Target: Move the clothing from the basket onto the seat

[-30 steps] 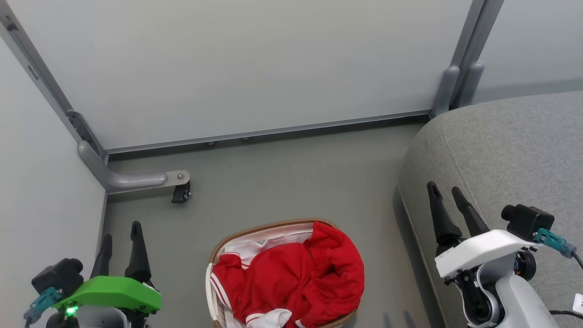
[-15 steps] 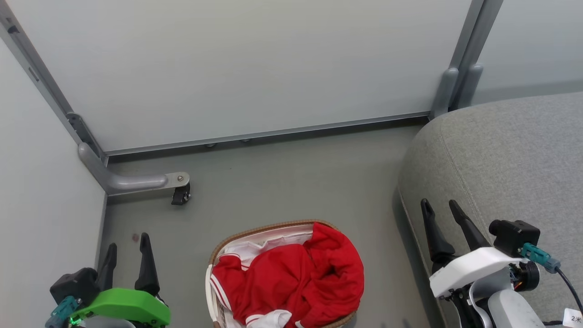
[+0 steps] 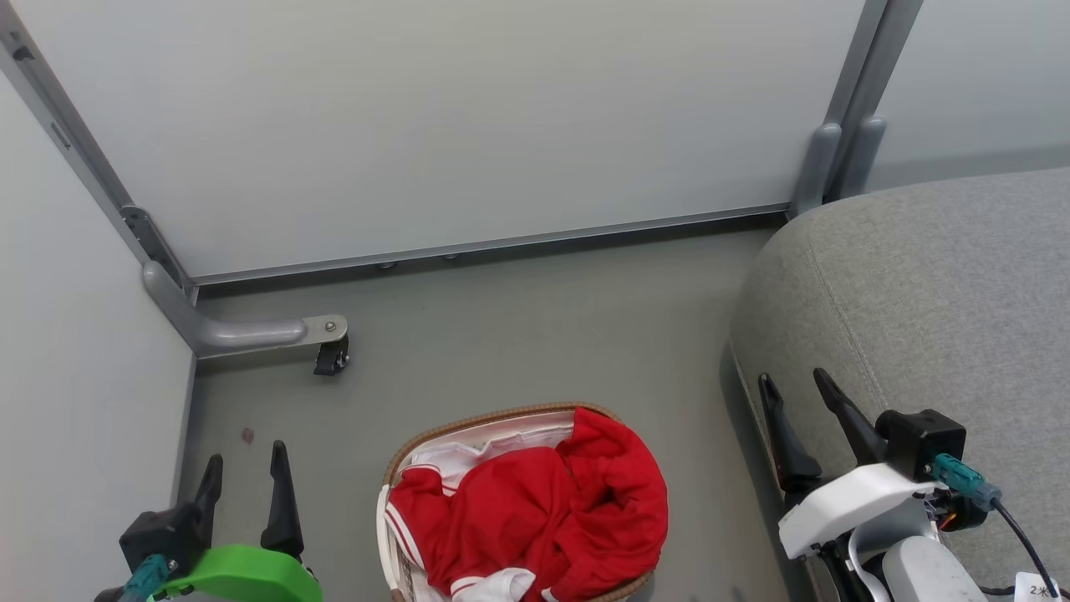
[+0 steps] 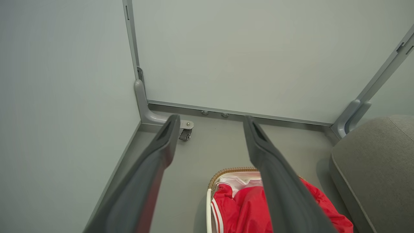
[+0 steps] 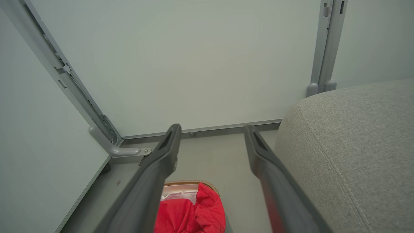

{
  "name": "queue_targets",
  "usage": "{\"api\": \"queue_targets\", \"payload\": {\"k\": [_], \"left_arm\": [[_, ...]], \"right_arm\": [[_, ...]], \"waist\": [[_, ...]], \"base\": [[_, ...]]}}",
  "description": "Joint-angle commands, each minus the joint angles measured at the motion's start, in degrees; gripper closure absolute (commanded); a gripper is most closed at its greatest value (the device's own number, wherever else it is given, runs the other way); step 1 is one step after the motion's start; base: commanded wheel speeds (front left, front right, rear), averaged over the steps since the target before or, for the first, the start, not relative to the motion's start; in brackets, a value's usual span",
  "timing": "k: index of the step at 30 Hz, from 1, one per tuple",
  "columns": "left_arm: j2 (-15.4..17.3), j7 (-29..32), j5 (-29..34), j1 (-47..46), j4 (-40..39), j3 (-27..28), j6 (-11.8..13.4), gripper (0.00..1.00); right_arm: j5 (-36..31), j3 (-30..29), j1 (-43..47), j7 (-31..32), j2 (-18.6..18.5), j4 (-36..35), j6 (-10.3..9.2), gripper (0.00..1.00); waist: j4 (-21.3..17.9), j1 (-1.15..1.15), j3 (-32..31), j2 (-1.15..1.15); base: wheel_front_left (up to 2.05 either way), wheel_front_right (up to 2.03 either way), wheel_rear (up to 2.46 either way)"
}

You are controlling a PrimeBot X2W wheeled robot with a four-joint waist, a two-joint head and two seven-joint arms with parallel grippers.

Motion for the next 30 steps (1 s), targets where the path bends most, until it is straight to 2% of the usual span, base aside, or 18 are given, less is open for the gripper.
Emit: {"api": "queue_targets", "payload": {"k": [1,20,30], "left_arm": [[-0.1,-0.6,1.2,0.3,-0.1,0.1,-0.3,0.00],[-1.2,-2.7,7.9,1.6,-0.4,0.9,-1.0,0.00],[-1.4,-3.6,9.6,1.4,2.8,-1.7,-1.8,0.00]], "right_arm": [[-1.4,-0.2,0.4,-0.7,-0.3,-0.3,0.01,0.00],[-9.6,-1.9,1.6,-2.8,0.2,-0.4,0.00,0.00],[-13.0,-0.2,1.5,-3.8,0.2,-1.3,0.00,0.00]], "waist": [[0.0,0.00,0.0,0.00],[-0.2,0.00,-0.1,0.00],[-0.5,0.00,2.3,0.00]], "base": [[0.00,0.00,0.00],[0.00,0.00,0.00],[0.00,0.00,0.00]]}}
